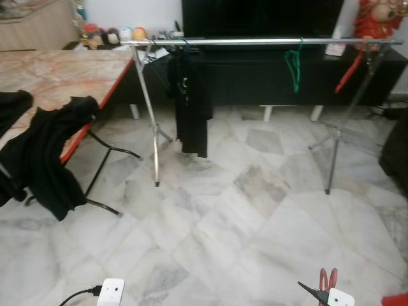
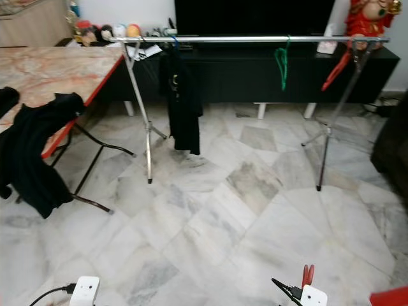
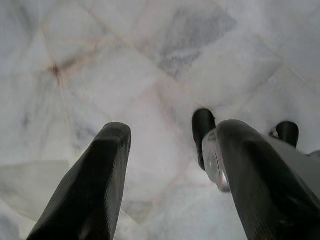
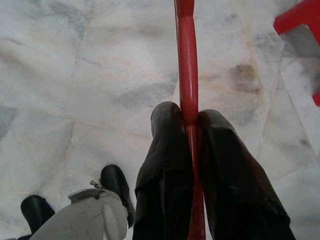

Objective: Hang hanger

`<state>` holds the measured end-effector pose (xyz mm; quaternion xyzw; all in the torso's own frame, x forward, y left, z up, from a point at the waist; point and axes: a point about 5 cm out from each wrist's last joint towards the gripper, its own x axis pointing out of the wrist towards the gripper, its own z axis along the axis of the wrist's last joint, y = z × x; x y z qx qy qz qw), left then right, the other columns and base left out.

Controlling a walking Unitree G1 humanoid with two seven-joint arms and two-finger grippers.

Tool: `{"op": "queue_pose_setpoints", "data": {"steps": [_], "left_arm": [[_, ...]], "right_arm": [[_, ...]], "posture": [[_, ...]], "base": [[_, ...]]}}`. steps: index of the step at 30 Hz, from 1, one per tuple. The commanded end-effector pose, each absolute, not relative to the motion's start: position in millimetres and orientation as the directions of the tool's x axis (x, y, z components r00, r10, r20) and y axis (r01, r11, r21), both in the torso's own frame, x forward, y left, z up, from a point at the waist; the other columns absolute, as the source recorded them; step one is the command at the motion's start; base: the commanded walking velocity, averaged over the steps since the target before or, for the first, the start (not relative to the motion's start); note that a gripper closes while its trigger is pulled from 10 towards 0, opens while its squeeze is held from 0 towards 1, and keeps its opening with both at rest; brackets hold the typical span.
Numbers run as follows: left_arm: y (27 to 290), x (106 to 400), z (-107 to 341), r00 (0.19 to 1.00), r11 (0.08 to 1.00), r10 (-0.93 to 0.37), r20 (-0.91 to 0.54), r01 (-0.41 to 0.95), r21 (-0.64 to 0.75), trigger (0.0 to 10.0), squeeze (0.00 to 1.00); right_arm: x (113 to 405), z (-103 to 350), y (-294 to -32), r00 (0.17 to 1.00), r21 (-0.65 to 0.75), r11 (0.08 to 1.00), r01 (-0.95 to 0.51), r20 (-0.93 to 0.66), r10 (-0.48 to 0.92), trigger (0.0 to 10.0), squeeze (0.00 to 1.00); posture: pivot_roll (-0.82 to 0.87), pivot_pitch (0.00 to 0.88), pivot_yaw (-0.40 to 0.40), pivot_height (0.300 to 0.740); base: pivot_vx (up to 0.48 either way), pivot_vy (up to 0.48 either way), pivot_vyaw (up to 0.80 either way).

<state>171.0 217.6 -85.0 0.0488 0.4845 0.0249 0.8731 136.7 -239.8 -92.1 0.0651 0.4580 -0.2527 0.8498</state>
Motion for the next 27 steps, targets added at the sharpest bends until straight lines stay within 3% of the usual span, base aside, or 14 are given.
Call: {"op": "queue_pose_setpoints", "data": {"steps": [1, 13, 27], "left_arm": [[220.2, 164.7, -87.3, 0.512, 0.993, 0.090, -0.854, 0.017, 0.116, 10.0, 0.00], [220.1, 164.4, -87.4, 0.511, 0.993, 0.088, -0.855, 0.020, 0.114, 10.0, 0.00], [219.1, 163.7, -88.0, 0.508, 0.994, 0.087, -0.857, 0.019, 0.112, 10.0, 0.00]], "right_arm": [[136.6, -92.6, -237.3, 0.456, -0.112, 0.862, 0.494, -0.811, -0.367, 10.0, 0.00], [136.8, -92.7, -237.1, 0.456, -0.113, 0.864, 0.490, -0.812, -0.364, 10.0, 0.00], [137.8, -91.9, -238.7, 0.455, -0.116, 0.861, 0.495, -0.809, -0.371, 10.0, 0.00]], "posture": [[-0.07, 0.000, 0.003, 0.740], [-0.07, 0.000, 0.002, 0.740], [-0.07, 0.000, -0.006, 0.740]], "base": [[0.000, 0.000, 0.00], [0.226, 0.000, 0.00], [0.351, 0.000, 0.00]]}}
